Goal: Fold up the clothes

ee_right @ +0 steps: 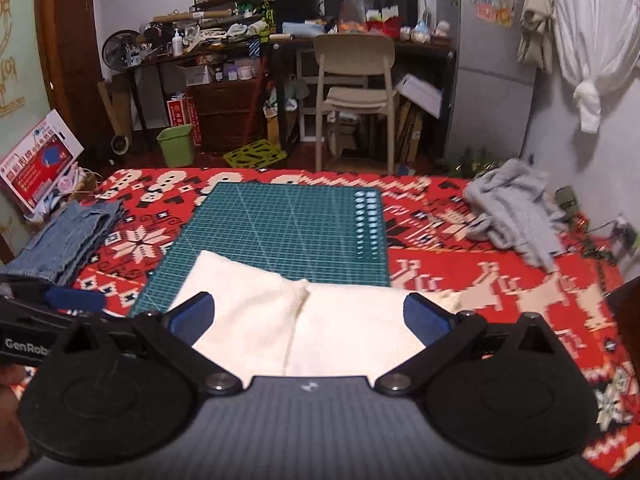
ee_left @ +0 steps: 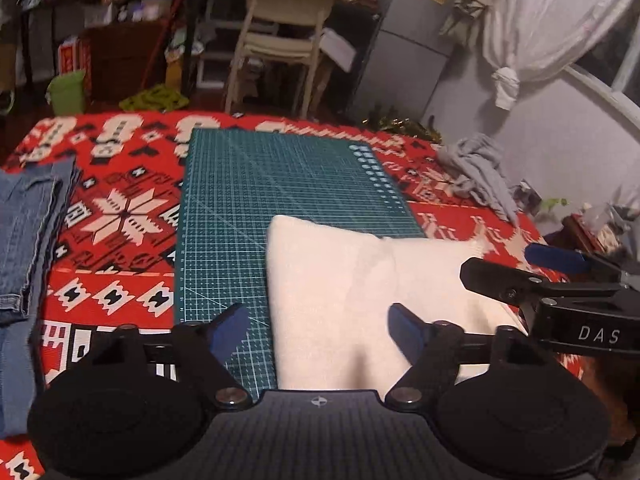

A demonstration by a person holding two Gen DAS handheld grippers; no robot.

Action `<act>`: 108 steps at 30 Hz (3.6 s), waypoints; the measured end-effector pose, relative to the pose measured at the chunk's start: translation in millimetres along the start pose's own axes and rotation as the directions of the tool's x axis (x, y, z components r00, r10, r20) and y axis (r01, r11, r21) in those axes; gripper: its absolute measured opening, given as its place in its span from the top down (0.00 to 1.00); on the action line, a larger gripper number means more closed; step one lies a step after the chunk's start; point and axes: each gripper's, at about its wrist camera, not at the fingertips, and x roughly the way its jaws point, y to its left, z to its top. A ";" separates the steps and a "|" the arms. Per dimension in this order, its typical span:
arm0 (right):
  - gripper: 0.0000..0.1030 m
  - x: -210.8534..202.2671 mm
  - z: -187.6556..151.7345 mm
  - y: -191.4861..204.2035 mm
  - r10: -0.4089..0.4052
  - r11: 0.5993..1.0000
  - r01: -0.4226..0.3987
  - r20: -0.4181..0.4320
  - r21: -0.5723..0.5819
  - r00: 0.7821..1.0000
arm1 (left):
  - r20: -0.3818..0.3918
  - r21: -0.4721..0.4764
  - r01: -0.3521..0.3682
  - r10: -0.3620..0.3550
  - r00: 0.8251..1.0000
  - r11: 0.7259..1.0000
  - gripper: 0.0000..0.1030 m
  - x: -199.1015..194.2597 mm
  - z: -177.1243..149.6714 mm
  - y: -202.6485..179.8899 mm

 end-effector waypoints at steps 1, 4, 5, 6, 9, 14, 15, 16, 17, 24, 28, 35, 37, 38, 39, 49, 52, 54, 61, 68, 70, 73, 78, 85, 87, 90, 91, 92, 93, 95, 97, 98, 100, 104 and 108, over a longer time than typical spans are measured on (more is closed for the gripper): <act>0.04 6.0 1.3 0.6 -0.002 1.000 0.002 0.000 0.010 1.000 | -0.011 -0.008 0.010 -0.010 1.000 1.000 0.42 4.9 3.0 2.5; 0.04 24.1 7.0 4.2 0.003 0.999 -0.003 0.002 0.035 1.000 | -0.029 -0.038 0.019 -0.021 0.999 0.999 0.61 19.6 11.1 10.6; 0.04 31.4 9.6 4.9 0.019 0.999 -0.019 -0.012 0.035 1.000 | -0.037 -0.041 0.022 -0.024 0.999 0.999 0.65 24.1 13.5 12.8; 0.04 39.8 12.7 5.2 0.029 0.999 -0.028 -0.020 0.034 0.999 | -0.044 -0.043 0.025 -0.027 0.999 0.999 0.74 28.6 15.9 15.0; 0.14 58.0 16.3 7.3 0.029 0.998 -0.028 -0.012 0.049 1.000 | -0.058 -0.051 0.038 -0.041 0.997 0.998 0.92 40.8 22.7 21.5; 0.73 92.0 22.1 13.8 0.067 0.997 -0.063 -0.111 0.043 0.992 | -0.036 -0.063 0.084 -0.086 0.996 0.994 0.94 49.9 29.4 30.4; 0.76 96.4 22.5 15.1 0.085 0.996 -0.081 -0.116 0.041 0.990 | -0.036 -0.064 0.085 -0.087 0.996 0.994 0.94 53.0 30.4 31.8; 0.78 100.5 22.8 16.3 0.104 0.994 -0.100 -0.119 0.039 0.987 | -0.039 -0.069 0.087 -0.089 0.995 0.994 0.94 56.7 31.3 33.4; 0.81 103.4 22.2 18.9 0.127 0.992 -0.124 -0.121 0.031 0.985 | -0.042 -0.074 0.093 -0.096 0.994 0.993 0.94 60.4 32.2 35.2; 0.84 139.1 12.5 36.0 0.148 0.989 -0.151 -0.189 0.001 0.971 | -0.052 -0.065 0.105 -0.109 0.993 0.992 0.94 79.9 33.5 36.4; 0.86 145.2 6.4 30.4 0.130 0.991 -0.134 -0.174 -0.012 0.976 | -0.044 -0.077 0.120 -0.123 0.991 0.990 0.94 86.4 33.8 35.9; 0.97 147.0 4.4 15.0 0.108 0.994 -0.109 -0.175 0.006 0.979 | -0.042 -0.110 0.132 -0.137 0.990 0.985 0.94 90.4 42.2 37.0; 0.98 143.5 4.7 13.5 0.109 0.994 -0.109 -0.166 0.011 0.980 | -0.038 -0.130 0.137 -0.143 0.989 0.982 0.94 87.4 44.8 40.1; 0.98 141.6 6.0 13.7 0.110 0.994 -0.109 -0.160 0.013 0.981 | -0.035 -0.133 0.141 -0.147 0.988 0.981 0.94 83.1 44.6 41.2; 0.97 138.1 7.1 13.8 0.106 0.994 -0.105 -0.152 0.009 0.983 | -0.032 -0.134 0.147 -0.153 0.988 0.980 0.94 77.8 43.9 42.2; 0.94 99.6 5.4 27.3 0.197 0.980 -0.200 -0.145 -0.002 0.970 | -0.083 -0.097 0.188 -0.196 0.977 0.977 0.94 47.6 15.3 35.6; 0.94 103.8 -4.5 36.5 0.214 0.976 -0.219 -0.182 -0.004 0.960 | -0.087 -0.092 0.180 -0.188 0.978 0.979 0.94 49.3 6.5 32.5; 0.94 108.0 -11.9 35.7 0.207 0.977 -0.211 -0.202 0.002 0.957 | -0.091 -0.089 0.174 -0.182 0.979 0.981 0.94 50.5 2.0 29.8; 0.96 101.7 -27.9 21.8 0.137 0.988 -0.150 -0.210 -0.044 0.968 | -0.098 -0.009 0.127 -0.127 0.987 0.992 0.94 45.9 -8.3 15.7; 0.92 82.3 -32.1 9.6 0.110 0.991 -0.122 -0.194 -0.051 0.975 | -0.091 -0.030 0.154 -0.156 0.983 0.988 0.94 29.6 -9.5 14.6; 0.89 66.8 -29.0 18.3 0.123 0.987 -0.137 -0.153 -0.082 0.981 | -0.085 -0.017 0.173 -0.174 0.981 0.985 0.94 23.8 -10.7 11.6; 0.89 58.2 -28.7 32.7 0.190 0.976 -0.203 -0.152 -0.074 0.970 | -0.115 -0.010 0.163 -0.163 0.980 0.987 0.94 28.0 -15.8 8.9; 0.89 68.8 -40.3 44.0 0.207 0.974 -0.221 -0.195 -0.055 0.959 | -0.144 0.006 0.143 -0.141 0.980 0.990 0.95 35.8 -24.3 6.7; 0.90 67.7 -55.9 29.2 0.161 0.982 -0.177 -0.201 -0.066 0.966 | -0.154 0.028 0.138 -0.132 0.979 0.990 0.95 37.3 -31.6 -4.0; 0.90 65.9 -58.1 22.6 0.144 0.985 -0.160 -0.204 -0.062 0.968 | -0.152 0.026 0.139 -0.133 0.979 0.990 0.95 36.9 -33.8 -5.6; 0.90 62.7 -61.6 12.3 0.141 0.988 -0.152 -0.206 -0.038 0.968 | -0.154 0.027 0.143 -0.137 0.978 0.989 0.95 33.1 -35.1 -8.4; 0.90 60.0 -61.4 11.2 0.142 0.988 -0.151 -0.206 -0.031 0.968 | -0.155 0.028 0.145 -0.139 0.978 0.989 0.95 31.7 -35.4 -9.4; 0.90 57.2 -61.0 10.5 0.141 0.988 -0.149 -0.205 -0.025 0.968 | -0.156 0.029 0.146 -0.140 0.978 0.989 0.95 30.3 -35.8 -10.3; 0.88 54.4 -60.6 9.8 0.140 0.989 -0.148 -0.205 -0.020 0.969 | -0.157 0.028 0.151 -0.144 0.977 0.988 0.95 28.1 -36.3 -11.4; 0.90 46.2 -59.3 12.4 0.149 0.987 -0.157 -0.192 -0.024 0.970 | -0.157 0.025 0.161 -0.155 0.975 0.987 0.95 22.7 -37.6 -12.9; 0.95 37.5 -57.8 18.0 0.178 0.982 -0.186 -0.185 -0.026 0.966 | -0.152 0.023 0.169 -0.164 0.975 0.985 0.95 17.5 -40.1 -13.5; 0.95 34.6 -57.8 22.8 0.193 0.979 -0.202 -0.182 -0.032 0.964 | -0.151 0.022 0.173 -0.168 0.974 0.985 0.95 15.6 -41.7 -13.7; 0.95 29.0 -58.1 32.9 0.224 0.971 -0.235 -0.175 -0.046 0.959 | -0.159 0.018 0.154 -0.149 0.976 0.988 0.95 16.8 -45.3 -12.3; 1.00 36.3 -65.2 43.8 0.225 0.970 -0.240 -0.202 -0.050 0.953 | -0.178 0.000 0.154 -0.152 0.972 0.988 0.95 20.2 -51.3 -6.9; 1.00 39.4 -71.2 41.0 0.227 0.970 -0.240 -0.205 -0.036 0.952 | -0.174 0.022 0.146 -0.140 0.975 0.989 0.95 20.7 -55.2 -10.2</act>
